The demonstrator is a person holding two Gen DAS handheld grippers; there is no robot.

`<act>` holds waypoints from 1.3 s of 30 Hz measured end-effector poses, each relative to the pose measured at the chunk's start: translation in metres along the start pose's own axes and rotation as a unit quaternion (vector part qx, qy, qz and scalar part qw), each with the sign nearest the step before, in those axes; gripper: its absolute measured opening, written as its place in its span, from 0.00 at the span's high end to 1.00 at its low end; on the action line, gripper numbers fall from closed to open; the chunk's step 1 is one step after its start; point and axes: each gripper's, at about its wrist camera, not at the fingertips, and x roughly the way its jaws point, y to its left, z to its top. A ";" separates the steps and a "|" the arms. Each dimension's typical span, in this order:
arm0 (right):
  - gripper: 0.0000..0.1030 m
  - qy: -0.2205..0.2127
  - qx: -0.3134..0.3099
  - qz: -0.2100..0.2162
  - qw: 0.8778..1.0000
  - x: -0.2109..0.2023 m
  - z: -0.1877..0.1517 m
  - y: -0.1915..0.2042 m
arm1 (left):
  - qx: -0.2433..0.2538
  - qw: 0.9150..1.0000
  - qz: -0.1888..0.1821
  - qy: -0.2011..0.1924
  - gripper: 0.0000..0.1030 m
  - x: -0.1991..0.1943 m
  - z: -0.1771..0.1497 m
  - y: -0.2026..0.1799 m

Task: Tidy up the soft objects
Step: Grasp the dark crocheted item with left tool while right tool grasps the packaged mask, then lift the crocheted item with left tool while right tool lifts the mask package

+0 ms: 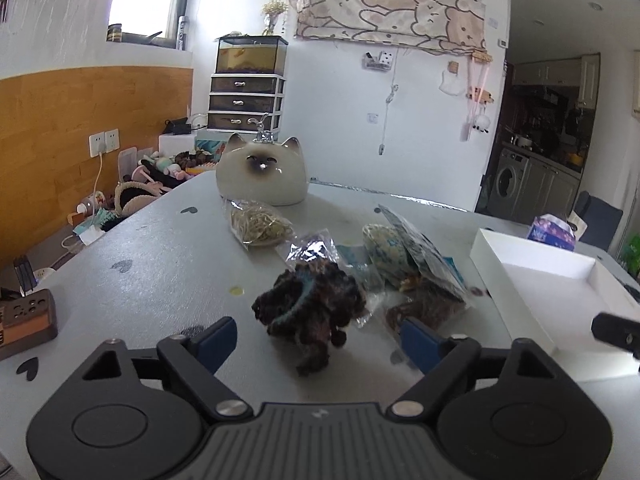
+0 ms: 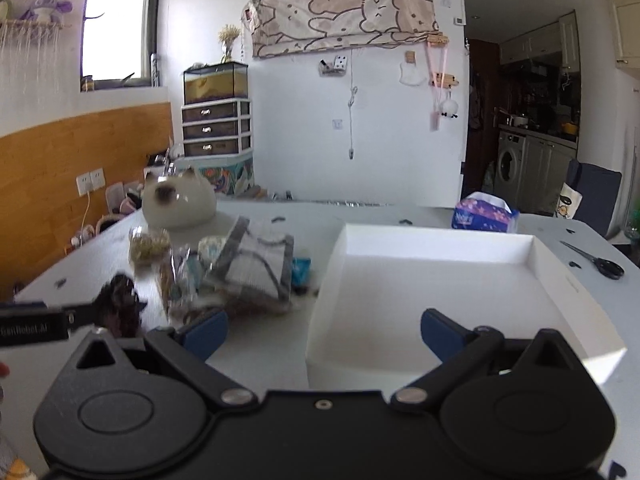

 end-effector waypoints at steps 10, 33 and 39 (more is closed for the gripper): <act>0.00 0.053 0.014 0.068 0.996 0.086 0.051 0.014 | -0.031 0.999 0.008 0.017 0.22 0.058 0.020 0.016; 0.26 0.204 0.065 0.099 0.972 0.232 0.058 0.044 | -0.012 0.992 -0.071 0.108 0.49 0.114 0.033 0.034; 0.68 0.201 0.060 0.117 0.971 0.234 0.056 0.046 | -0.017 0.991 -0.076 0.109 0.52 0.114 0.034 0.035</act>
